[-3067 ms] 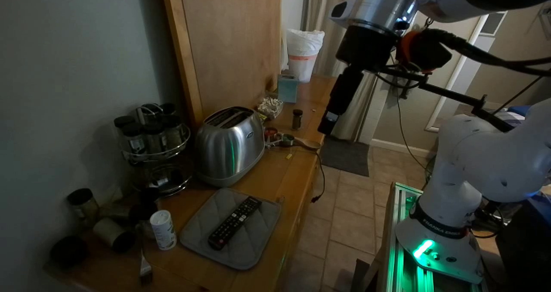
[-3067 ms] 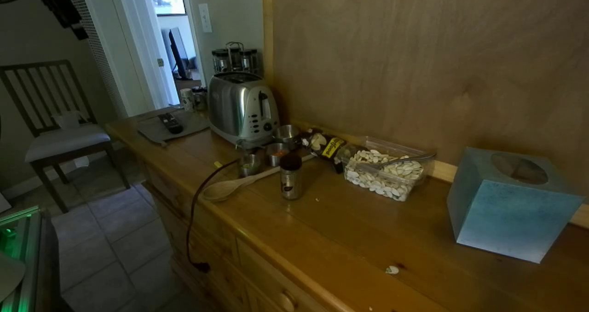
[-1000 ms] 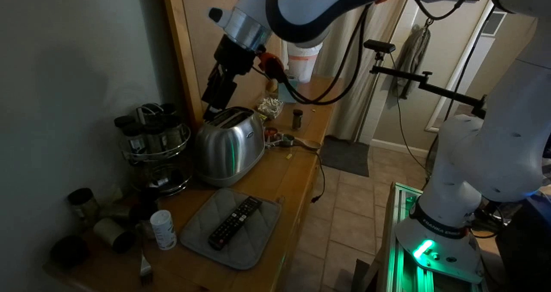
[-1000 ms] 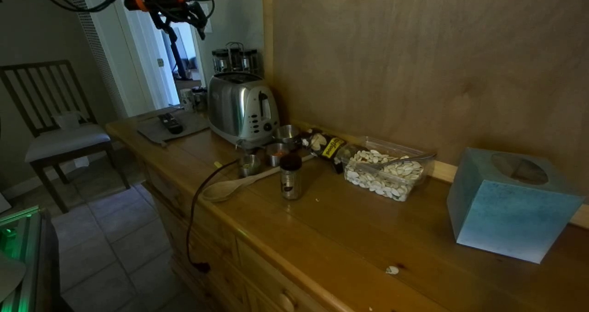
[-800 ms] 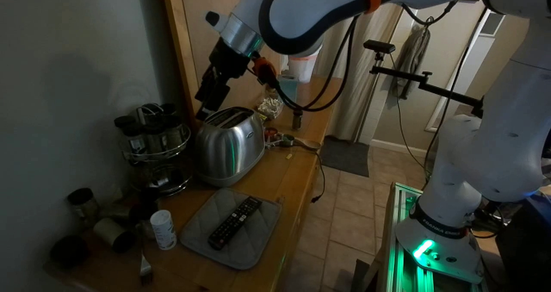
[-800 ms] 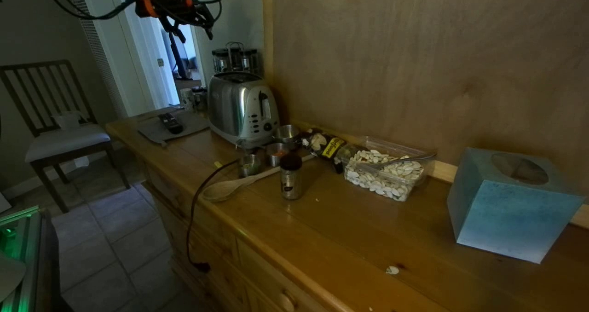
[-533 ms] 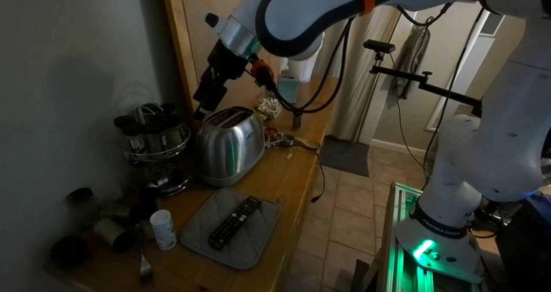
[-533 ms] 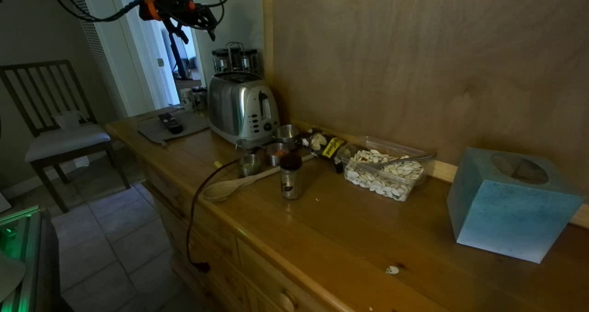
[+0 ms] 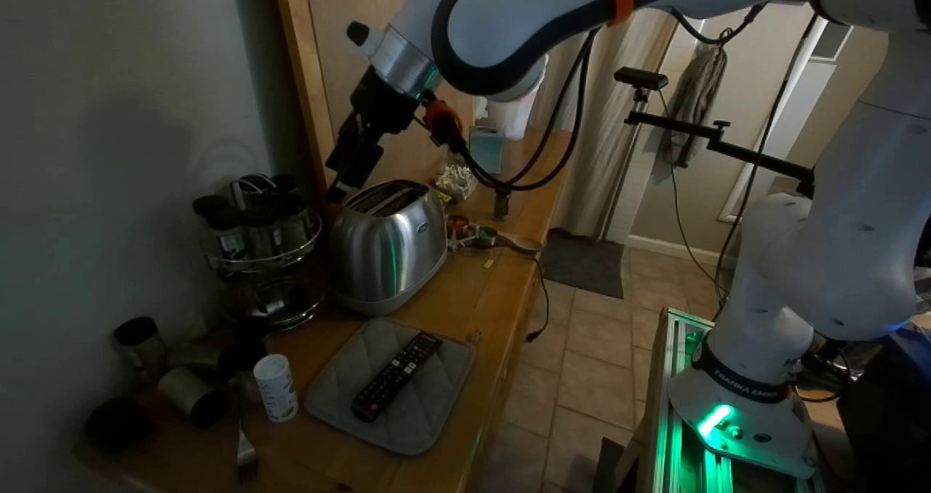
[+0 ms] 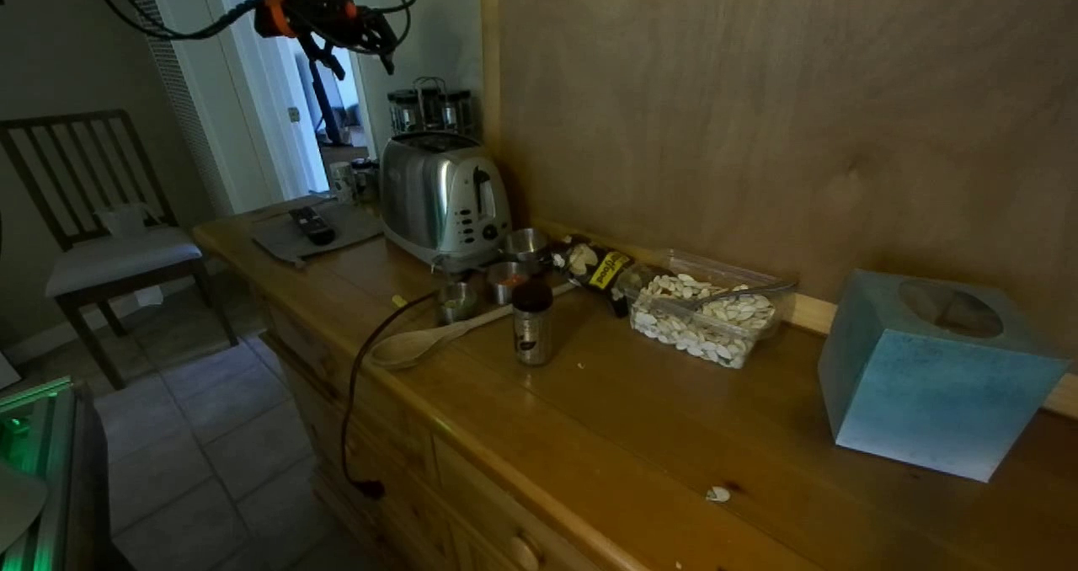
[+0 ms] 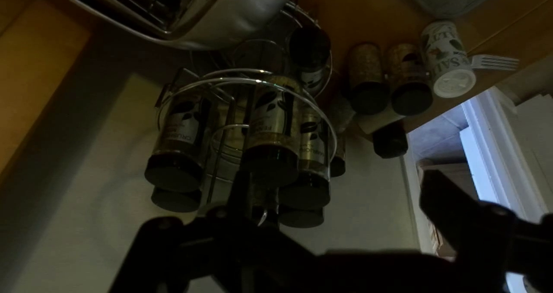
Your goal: Remove the glass jar from the silver stand and place it on the right side of the counter.
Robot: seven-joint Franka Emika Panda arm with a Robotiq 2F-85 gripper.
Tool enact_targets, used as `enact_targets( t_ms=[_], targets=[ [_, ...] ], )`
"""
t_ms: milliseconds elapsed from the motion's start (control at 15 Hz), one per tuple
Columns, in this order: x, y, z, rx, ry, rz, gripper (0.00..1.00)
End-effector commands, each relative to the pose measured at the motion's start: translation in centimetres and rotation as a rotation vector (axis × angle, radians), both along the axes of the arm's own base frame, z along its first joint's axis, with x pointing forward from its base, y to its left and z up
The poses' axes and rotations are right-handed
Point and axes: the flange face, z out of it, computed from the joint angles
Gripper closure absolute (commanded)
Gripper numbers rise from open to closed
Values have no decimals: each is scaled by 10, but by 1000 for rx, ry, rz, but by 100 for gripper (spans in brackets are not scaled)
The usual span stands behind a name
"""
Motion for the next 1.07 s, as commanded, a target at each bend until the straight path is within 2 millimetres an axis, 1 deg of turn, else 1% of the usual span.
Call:
enact_targets(
  t_ms=[0, 267, 600, 1000],
  targets=[
    [5, 7, -3, 6, -13, 36, 0],
    [9, 13, -11, -4, -25, 87, 0],
    [20, 10, -18, 3, -37, 133, 0],
    [37, 3, -25, 23, -44, 151, 0]
  ],
)
